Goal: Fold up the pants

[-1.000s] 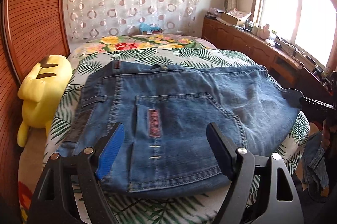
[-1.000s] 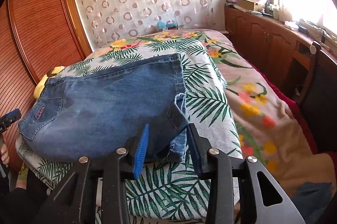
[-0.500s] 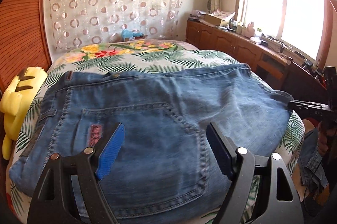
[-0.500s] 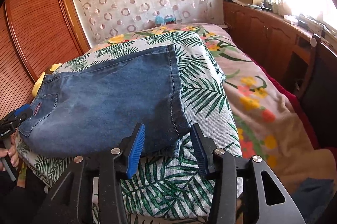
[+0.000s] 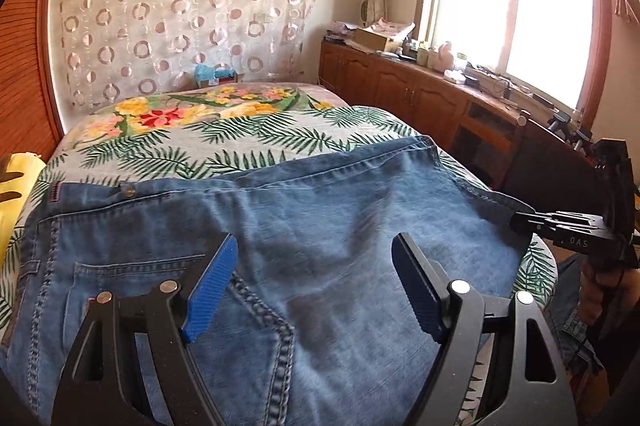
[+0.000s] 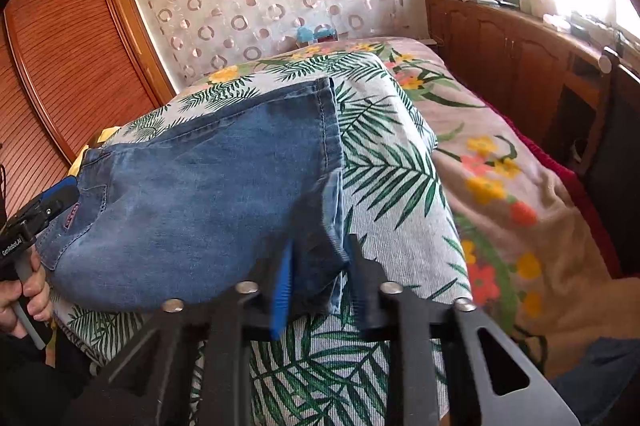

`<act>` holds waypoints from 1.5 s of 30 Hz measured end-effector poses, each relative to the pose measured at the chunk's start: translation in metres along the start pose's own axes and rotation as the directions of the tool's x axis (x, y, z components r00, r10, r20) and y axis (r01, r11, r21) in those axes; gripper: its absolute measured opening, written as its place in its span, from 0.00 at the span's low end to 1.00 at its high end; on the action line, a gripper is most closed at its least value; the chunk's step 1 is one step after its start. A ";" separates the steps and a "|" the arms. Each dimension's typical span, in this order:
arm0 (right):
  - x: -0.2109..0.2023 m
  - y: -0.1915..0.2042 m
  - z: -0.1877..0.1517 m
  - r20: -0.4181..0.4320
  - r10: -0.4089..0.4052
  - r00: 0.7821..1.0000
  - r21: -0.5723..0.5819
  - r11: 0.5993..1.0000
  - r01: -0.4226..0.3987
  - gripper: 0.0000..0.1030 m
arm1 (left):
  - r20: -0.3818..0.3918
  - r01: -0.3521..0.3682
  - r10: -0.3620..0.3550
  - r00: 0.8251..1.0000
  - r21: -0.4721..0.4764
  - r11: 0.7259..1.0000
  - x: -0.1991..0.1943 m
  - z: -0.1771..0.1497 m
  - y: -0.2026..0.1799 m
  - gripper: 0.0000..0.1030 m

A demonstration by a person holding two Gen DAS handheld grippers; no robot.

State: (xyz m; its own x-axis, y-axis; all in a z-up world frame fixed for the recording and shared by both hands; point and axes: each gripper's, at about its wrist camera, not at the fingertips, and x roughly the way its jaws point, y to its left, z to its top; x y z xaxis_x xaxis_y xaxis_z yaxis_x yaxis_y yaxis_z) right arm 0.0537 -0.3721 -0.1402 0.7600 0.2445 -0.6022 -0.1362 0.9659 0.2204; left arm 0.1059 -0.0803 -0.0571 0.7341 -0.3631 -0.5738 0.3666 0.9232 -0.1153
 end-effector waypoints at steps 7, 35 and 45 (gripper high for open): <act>-0.016 0.025 0.016 0.060 0.074 0.995 -0.075 0.995 -0.069 0.07 | -0.016 -0.017 0.017 1.000 0.003 1.000 -0.006 0.001 0.010 0.78; 0.011 0.209 0.098 -0.047 0.337 0.940 -0.412 0.851 -0.326 0.35 | -0.009 -0.101 0.101 0.995 -0.043 0.994 -0.068 -0.024 0.071 0.78; -0.007 0.154 0.093 0.037 0.174 0.984 -0.352 0.924 -0.150 0.43 | -0.051 -0.012 0.010 0.999 -0.035 0.999 -0.030 -0.010 0.056 0.77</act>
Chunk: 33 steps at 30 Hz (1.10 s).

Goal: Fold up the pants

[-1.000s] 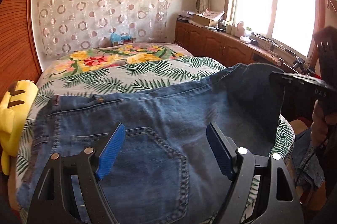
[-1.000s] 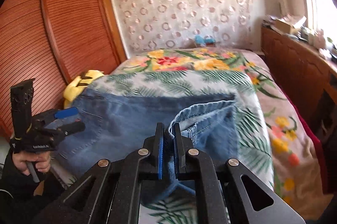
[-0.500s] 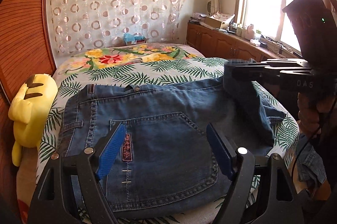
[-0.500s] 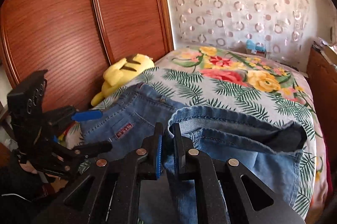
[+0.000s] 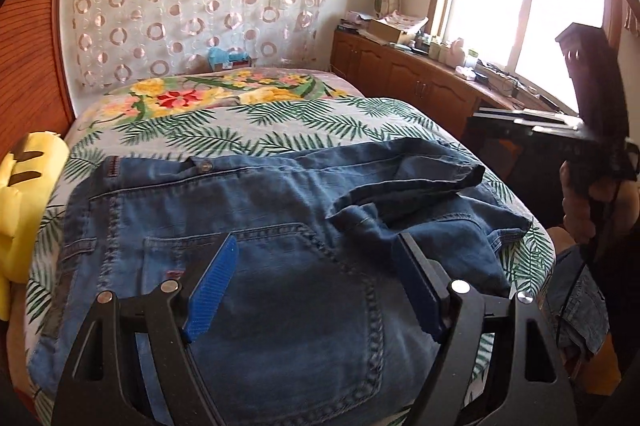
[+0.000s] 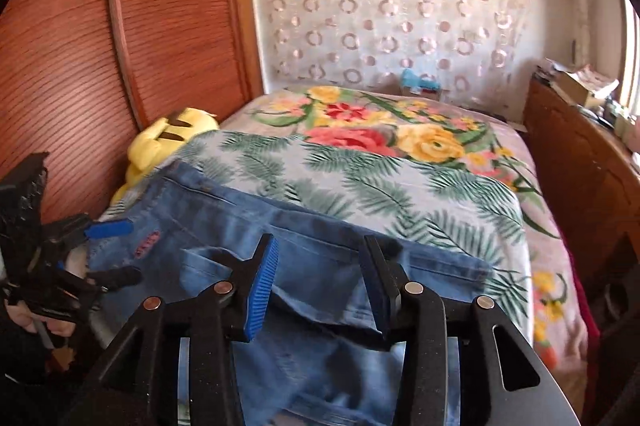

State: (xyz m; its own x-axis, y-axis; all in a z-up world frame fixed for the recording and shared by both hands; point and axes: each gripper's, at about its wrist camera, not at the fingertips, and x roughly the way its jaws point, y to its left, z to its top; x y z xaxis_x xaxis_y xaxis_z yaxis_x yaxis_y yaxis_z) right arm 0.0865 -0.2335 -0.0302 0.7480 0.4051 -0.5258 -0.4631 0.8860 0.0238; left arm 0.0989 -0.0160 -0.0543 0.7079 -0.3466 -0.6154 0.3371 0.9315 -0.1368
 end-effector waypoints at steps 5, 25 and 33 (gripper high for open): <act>0.012 -0.016 -0.016 -0.056 -0.043 0.997 0.054 0.998 0.046 0.46 | -0.042 0.028 -0.027 0.999 0.025 0.999 0.024 0.010 -0.012 0.68; 0.038 -0.035 -0.011 -0.204 0.093 0.975 0.249 0.968 -0.040 0.53 | -0.162 0.070 -0.065 0.985 0.030 0.997 0.059 0.004 -0.019 0.25; 0.042 -0.029 -0.003 -0.208 0.188 0.960 0.233 0.963 -0.138 0.05 | -0.098 0.085 -0.079 0.992 0.054 0.995 0.034 0.007 -0.025 0.07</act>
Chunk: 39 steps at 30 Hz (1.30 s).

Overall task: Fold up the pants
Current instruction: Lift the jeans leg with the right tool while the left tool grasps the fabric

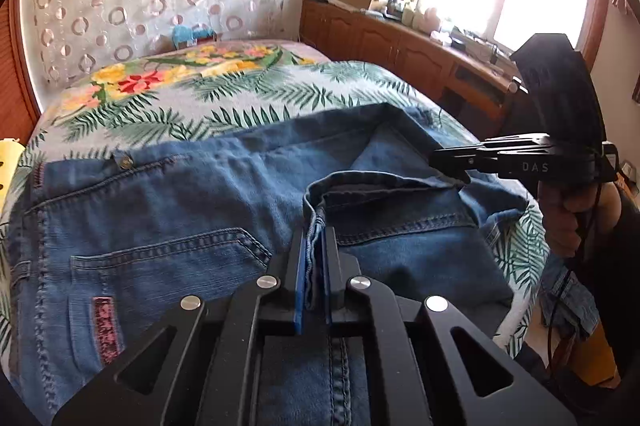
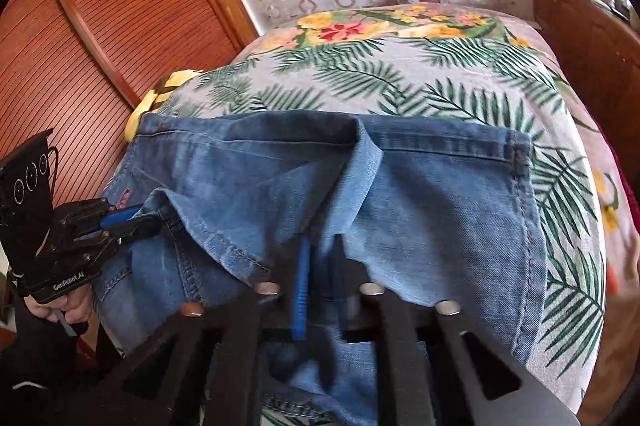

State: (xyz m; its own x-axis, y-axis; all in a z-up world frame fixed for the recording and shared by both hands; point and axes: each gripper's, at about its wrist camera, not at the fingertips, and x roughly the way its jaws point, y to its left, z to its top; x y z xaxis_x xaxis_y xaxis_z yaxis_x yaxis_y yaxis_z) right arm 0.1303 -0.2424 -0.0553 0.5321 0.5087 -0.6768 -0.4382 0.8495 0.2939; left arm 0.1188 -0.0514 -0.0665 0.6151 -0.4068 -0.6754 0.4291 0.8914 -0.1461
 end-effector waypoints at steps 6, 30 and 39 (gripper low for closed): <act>-0.033 0.026 0.018 0.117 0.044 0.992 -0.060 0.997 -0.038 0.02 | 0.123 -0.016 0.017 0.992 -0.006 1.000 -0.059 0.006 0.004 0.07; -0.033 0.167 0.085 0.231 0.157 0.960 -0.358 0.931 -0.066 0.02 | 0.253 -0.151 0.165 0.953 -0.075 0.986 -0.167 -0.038 0.063 0.06; 0.015 0.198 0.115 0.180 0.174 0.968 -0.385 0.918 -0.094 0.02 | 0.214 -0.147 0.180 0.960 -0.161 0.976 -0.163 -0.077 0.083 0.06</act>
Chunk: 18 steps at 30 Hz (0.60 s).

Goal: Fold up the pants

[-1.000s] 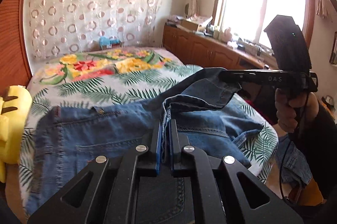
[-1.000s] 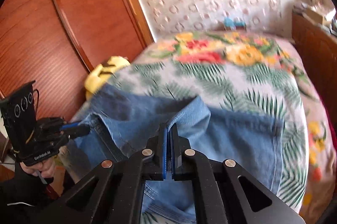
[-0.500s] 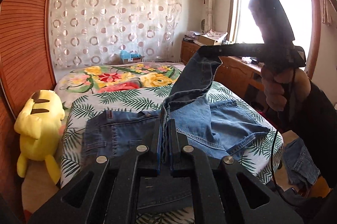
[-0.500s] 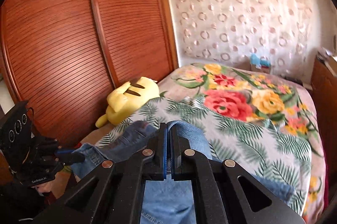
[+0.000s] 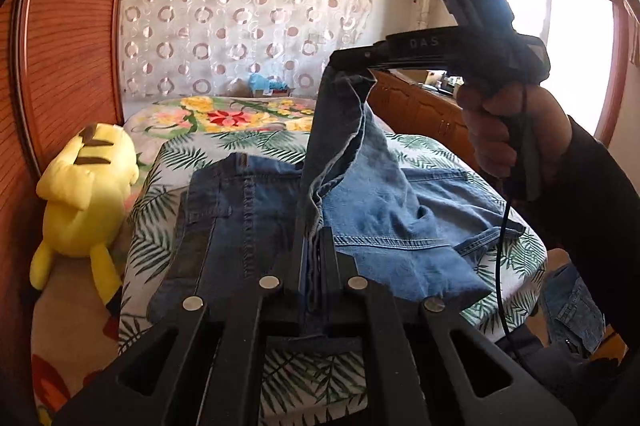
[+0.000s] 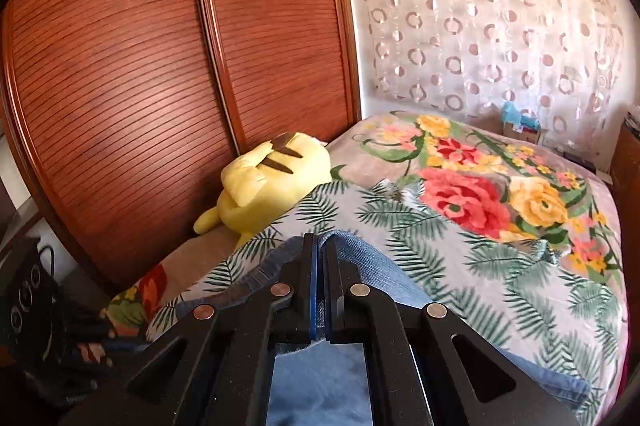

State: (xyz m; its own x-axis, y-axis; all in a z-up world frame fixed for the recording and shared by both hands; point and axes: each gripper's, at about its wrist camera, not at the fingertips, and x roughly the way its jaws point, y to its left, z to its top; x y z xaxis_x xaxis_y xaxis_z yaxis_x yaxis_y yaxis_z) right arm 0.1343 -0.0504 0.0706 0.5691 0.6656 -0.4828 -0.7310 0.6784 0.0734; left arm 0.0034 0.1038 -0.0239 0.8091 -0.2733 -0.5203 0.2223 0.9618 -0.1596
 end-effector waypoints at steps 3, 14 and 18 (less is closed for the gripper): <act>0.020 0.005 0.003 -0.020 0.006 1.000 -0.013 1.000 -0.006 0.02 | -0.009 -0.014 0.014 1.000 -0.013 1.000 0.000 -0.005 0.007 0.06; 0.085 0.019 0.011 -0.133 -0.001 0.991 -0.028 1.000 -0.002 0.02 | -0.063 -0.070 0.066 0.996 -0.052 0.996 0.013 -0.023 0.028 0.06; 0.105 0.024 0.010 -0.163 -0.037 0.986 -0.038 0.999 0.031 0.02 | -0.071 -0.078 0.074 0.995 -0.058 0.995 0.015 -0.028 0.029 0.06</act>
State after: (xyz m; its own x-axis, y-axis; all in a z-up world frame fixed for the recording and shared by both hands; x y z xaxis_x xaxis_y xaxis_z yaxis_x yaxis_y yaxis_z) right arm 0.1808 0.0390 0.0302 0.5266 0.5805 -0.6211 -0.7270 0.6861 0.0249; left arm 0.0069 0.1276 -0.0604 0.7828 -0.2021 -0.5886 0.1270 0.9778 -0.1668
